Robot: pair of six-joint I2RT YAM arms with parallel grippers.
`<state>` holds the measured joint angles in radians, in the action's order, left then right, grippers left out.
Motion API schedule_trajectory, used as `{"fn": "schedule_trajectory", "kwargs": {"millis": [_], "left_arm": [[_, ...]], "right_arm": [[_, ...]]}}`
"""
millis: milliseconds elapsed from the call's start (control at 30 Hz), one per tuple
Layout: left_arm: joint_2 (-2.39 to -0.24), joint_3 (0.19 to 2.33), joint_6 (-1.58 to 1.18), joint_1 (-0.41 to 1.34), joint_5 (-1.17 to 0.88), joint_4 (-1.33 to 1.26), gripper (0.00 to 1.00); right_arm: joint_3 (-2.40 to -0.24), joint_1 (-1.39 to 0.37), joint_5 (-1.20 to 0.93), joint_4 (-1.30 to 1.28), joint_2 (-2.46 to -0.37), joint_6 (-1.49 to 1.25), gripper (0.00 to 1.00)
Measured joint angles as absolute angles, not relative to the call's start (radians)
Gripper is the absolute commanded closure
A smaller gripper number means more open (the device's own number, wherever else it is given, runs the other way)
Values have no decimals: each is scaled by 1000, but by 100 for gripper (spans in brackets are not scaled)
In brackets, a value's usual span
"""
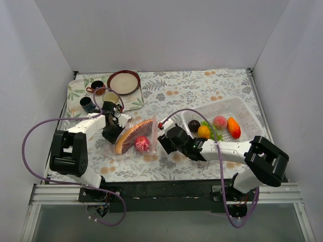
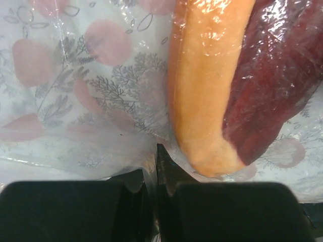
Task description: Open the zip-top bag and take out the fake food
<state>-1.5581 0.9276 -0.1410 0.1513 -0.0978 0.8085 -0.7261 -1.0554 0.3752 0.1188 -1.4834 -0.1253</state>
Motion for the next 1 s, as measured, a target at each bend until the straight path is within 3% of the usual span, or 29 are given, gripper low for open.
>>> {"fn": "schedule_trajectory", "kwargs": {"millis": [333, 500, 667, 1000], "left_arm": [[-1579, 960, -153, 223, -86, 814, 100], [-1592, 1015, -158, 241, -86, 815, 100], [-1605, 1025, -177, 246, -85, 817, 100], [-1616, 1010, -243, 276, -90, 824, 100]], "right_arm": [[-804, -1042, 370, 248, -1581, -78, 30], [-804, -1042, 310, 273, -1617, -74, 17], [-786, -1042, 183, 337, -1621, -81, 2], [-701, -1041, -195, 519, -1648, -121, 1]]}}
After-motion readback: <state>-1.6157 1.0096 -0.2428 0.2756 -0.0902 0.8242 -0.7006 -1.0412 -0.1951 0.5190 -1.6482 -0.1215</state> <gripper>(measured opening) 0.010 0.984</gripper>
